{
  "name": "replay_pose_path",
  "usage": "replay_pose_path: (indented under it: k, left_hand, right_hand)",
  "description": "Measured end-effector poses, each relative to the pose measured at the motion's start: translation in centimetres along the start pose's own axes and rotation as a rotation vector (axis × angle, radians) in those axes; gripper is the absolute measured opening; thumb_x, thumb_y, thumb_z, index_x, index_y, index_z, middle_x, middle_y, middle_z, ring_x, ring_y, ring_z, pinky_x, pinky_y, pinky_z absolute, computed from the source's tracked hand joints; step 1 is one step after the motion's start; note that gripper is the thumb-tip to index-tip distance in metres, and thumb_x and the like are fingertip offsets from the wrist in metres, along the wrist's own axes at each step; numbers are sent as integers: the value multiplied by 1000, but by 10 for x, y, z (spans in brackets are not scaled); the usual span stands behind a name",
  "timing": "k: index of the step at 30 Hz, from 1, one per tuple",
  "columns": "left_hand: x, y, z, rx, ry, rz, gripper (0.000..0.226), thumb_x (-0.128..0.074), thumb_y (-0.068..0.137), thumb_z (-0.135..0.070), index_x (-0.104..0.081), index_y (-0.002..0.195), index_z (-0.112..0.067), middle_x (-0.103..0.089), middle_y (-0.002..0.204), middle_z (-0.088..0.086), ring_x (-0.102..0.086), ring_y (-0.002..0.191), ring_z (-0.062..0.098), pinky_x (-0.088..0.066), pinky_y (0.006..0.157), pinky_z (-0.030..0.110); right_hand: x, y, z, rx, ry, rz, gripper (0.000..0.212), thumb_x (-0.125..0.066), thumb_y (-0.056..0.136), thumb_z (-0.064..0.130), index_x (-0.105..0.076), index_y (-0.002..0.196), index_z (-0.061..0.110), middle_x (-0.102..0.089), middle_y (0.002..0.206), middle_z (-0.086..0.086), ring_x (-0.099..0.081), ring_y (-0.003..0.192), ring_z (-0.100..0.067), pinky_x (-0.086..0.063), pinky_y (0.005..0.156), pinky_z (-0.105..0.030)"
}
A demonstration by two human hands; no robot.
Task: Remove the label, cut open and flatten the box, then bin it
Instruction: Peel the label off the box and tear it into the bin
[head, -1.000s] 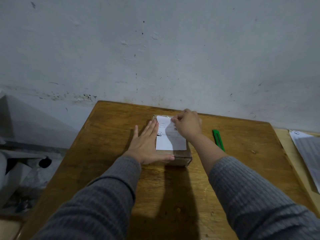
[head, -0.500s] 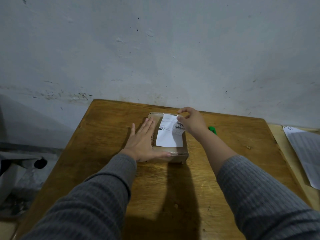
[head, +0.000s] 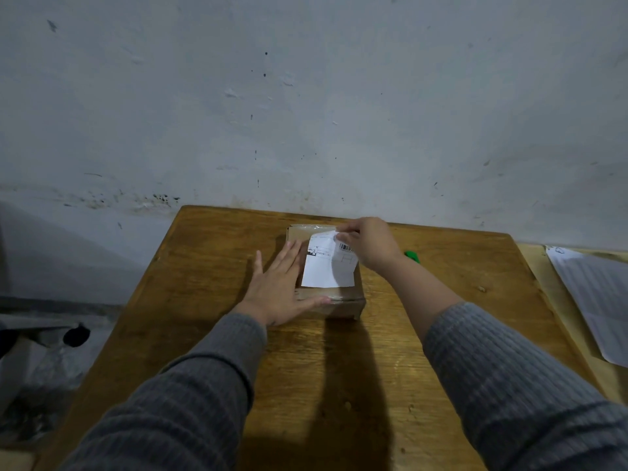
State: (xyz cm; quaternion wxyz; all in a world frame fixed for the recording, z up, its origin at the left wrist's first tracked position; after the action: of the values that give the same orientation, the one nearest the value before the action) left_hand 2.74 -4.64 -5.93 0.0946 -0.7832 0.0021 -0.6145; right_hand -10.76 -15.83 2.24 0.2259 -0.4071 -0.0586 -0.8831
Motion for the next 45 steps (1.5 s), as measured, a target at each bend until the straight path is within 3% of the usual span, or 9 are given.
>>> replay_pose_path:
  k: [7, 14, 22, 26, 35, 37, 40, 42, 45]
  left_hand:
    - [8, 2, -4, 18, -74, 27, 117, -31, 69, -91, 11, 154, -21, 19, 160, -6, 20, 146, 10, 20, 110, 58]
    - [70, 2, -53, -225, -310, -564, 55, -46, 93, -54, -40, 143, -32, -39, 150, -9, -33, 138, 12, -21, 114, 39]
    - [67, -8, -104, -323, -519, -416, 33, -69, 85, -37, -69, 118, -28, -67, 115, -9, -56, 109, 11, -36, 101, 32]
    - [71, -19, -128, -243, -749, -303, 13, -72, 85, -27, -76, 98, -24, -59, 79, -25, -54, 73, -8, -38, 65, 5]
    - [51, -68, -186, -203, -937, -231, 20, -74, 83, -21, -70, 68, -34, -70, 75, -12, -61, 75, 8, -46, 67, 25]
    - [40, -88, -206, -191, -918, -232, 23, -73, 84, -22, -68, 67, -36, -68, 75, -15, -59, 73, 5, -44, 64, 20]
    - [20, -119, -239, -180, -872, -244, 24, -69, 87, -24, -65, 69, -39, -66, 75, -16, -59, 74, 10, -45, 66, 24]
    - [7, -141, -260, -170, -842, -233, 18, -67, 88, -30, -65, 75, -43, -62, 78, -13, -60, 76, 16, -49, 69, 32]
    - [-14, -172, -289, -165, -730, -232, 9, -66, 85, -41, -62, 77, -42, -55, 83, -20, -57, 91, 18, -49, 82, 44]
  right_hand:
    - [47, -12, -6, -15, -48, -111, 29, -58, 93, 23, -67, 116, 8, -68, 114, -7, -52, 90, -11, -38, 72, -24]
    - [46, -48, -10, -32, 81, -199, 28, -60, 92, 22, -67, 116, 11, -69, 116, -5, -58, 96, -10, -45, 78, -24]
    - [75, -106, -36, -165, 287, -256, 18, -62, 91, 19, -73, 97, 7, -69, 85, -2, -59, 73, -8, -45, 64, -22]
    - [94, -137, -48, -165, 366, -227, 14, -67, 87, 14, -73, 98, 9, -69, 81, 2, -59, 69, -3, -44, 59, -10]
    - [124, -222, -79, -159, 428, -186, 17, -72, 82, 15, -73, 93, 3, -71, 82, -2, -60, 70, -3, -44, 59, -6]
    - [127, -246, -91, -155, 367, -171, 13, -71, 83, 18, -74, 88, 6, -69, 77, 1, -59, 66, -1, -45, 65, -16]
    - [130, -282, -114, -172, 227, -195, 13, -70, 84, 25, -71, 82, 13, -66, 97, -4, -59, 90, -20, -45, 84, -37]
    - [133, -308, -127, -158, 149, -240, 12, -70, 84, 28, -68, 78, 17, -57, 108, -1, -51, 102, -17, -41, 88, -31]
    - [130, -349, -140, -114, 134, -169, 12, -62, 90, 22, -68, 83, 14, -60, 82, 5, -53, 81, -11, -40, 64, -15]
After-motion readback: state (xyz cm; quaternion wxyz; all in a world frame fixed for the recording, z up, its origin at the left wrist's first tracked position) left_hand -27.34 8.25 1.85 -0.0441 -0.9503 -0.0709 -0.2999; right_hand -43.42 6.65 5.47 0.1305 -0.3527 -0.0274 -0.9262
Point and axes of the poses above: each hand's wrist, its own y-axis towards the middle knuckle, its own x-axis out of the back of the hand, z = x × y, the point moved 3 cm from there along y, towards the middle knuckle
